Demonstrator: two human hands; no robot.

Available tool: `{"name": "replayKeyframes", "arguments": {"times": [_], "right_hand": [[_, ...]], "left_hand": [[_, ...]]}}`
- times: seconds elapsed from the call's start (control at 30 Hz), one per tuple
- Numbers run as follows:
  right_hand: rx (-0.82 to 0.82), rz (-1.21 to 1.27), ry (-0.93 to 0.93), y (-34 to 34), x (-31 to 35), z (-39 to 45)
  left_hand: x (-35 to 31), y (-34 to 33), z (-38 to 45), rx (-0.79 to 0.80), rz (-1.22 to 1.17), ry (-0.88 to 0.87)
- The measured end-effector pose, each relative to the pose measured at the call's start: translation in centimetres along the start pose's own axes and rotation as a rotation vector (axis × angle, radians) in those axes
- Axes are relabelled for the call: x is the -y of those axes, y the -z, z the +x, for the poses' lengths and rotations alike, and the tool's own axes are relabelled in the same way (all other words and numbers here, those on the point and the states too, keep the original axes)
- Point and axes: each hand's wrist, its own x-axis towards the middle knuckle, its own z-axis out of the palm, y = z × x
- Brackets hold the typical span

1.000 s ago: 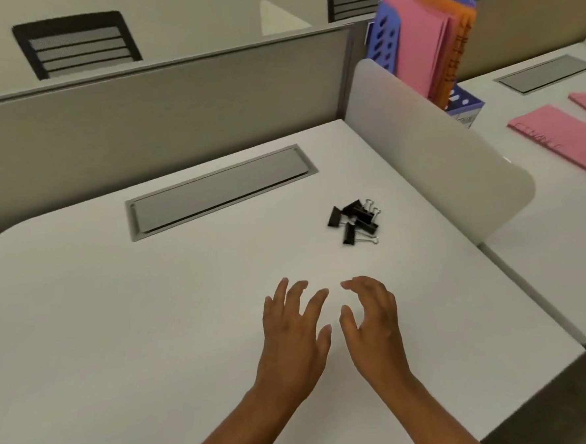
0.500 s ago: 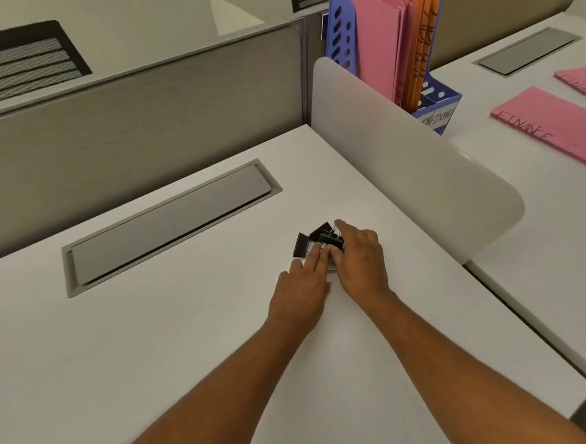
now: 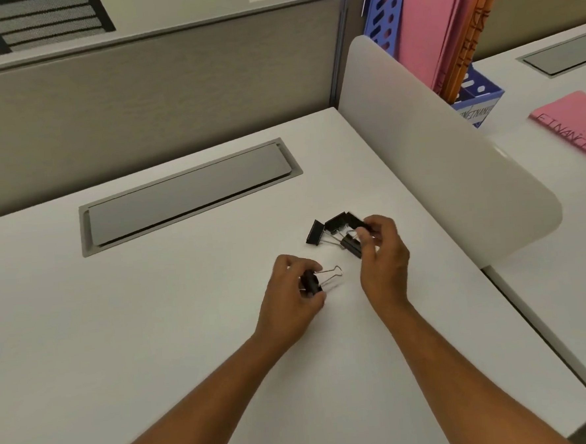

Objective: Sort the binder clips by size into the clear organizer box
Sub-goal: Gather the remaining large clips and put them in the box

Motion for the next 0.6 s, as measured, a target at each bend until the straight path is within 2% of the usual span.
{"name": "replayKeyframes", "arguments": {"times": [0.13, 0.23, 0.3, 0.4, 0.6], "right_hand": [[-0.130, 0.253, -0.180, 1.1, 3.6, -2.5], [-0.132, 0.504, -0.341, 1.3, 6.1, -5.9], [-0.057, 0.631, -0.496, 1.4, 7.6, -8.8], [0.139, 0.639, -0.669, 1.2, 9.4, -13.4], [0.544, 0.548, -0.746, -0.9, 11.7, -20.6]], "left_hand": [[-0.8, 2.6, -3.7, -0.006, -0.495, 0.245], [-1.1, 5.0, -6.8, 0.011, -0.662, 0.318], [-1.0, 6.7, -9.1, 0.025, -0.712, 0.351], [-0.5, 8.9, -13.0, 0.018, -0.737, 0.432], [2.3, 12.6, -20.7, -0.166, -0.807, 0.566]]}}
